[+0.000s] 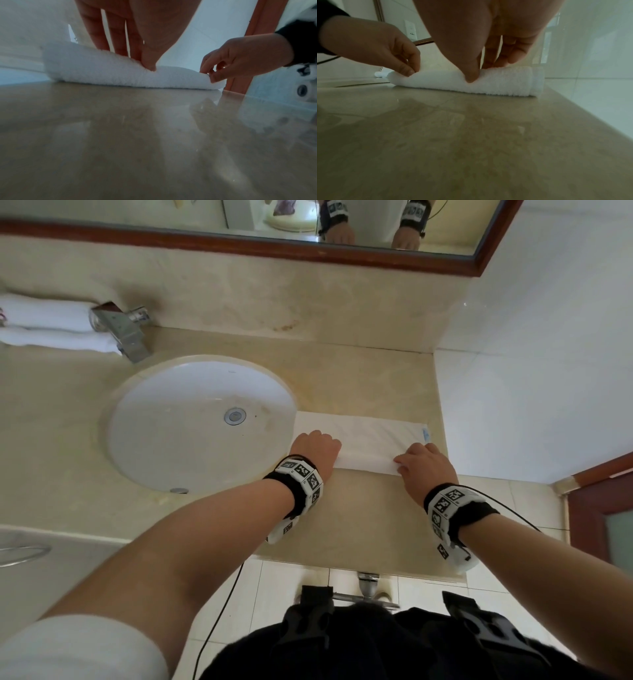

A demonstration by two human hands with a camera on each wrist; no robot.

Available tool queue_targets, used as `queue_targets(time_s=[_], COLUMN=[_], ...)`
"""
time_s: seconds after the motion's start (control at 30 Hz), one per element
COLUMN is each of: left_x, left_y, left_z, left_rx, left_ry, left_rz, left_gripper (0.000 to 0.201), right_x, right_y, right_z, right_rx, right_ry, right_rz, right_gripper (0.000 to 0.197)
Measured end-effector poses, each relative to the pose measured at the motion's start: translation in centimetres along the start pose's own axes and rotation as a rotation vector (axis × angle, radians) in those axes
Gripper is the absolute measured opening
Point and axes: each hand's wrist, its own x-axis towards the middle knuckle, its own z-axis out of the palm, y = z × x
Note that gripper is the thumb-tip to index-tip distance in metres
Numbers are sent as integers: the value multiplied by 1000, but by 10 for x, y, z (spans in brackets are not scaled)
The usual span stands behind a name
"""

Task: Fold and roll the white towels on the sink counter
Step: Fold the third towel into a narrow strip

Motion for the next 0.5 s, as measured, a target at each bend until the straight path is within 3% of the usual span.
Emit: queue_targets(time_s=[0.13, 0.3, 0.5], left_x=[-1, -4, 2], left_y=[8, 9, 10], left_z=[5, 11, 12], left_rx=[118, 109, 109], left_ry=[-41, 19, 33], left_rz=[72, 39, 47], left_gripper=[23, 23, 26], right_x=[4, 4, 0], right_y=[-1, -1, 2], right_z=[-5, -7, -6], right_rx=[41, -54, -142], right_ry=[24, -9, -111], right_rz=[23, -31, -105], right_gripper=[30, 18, 28])
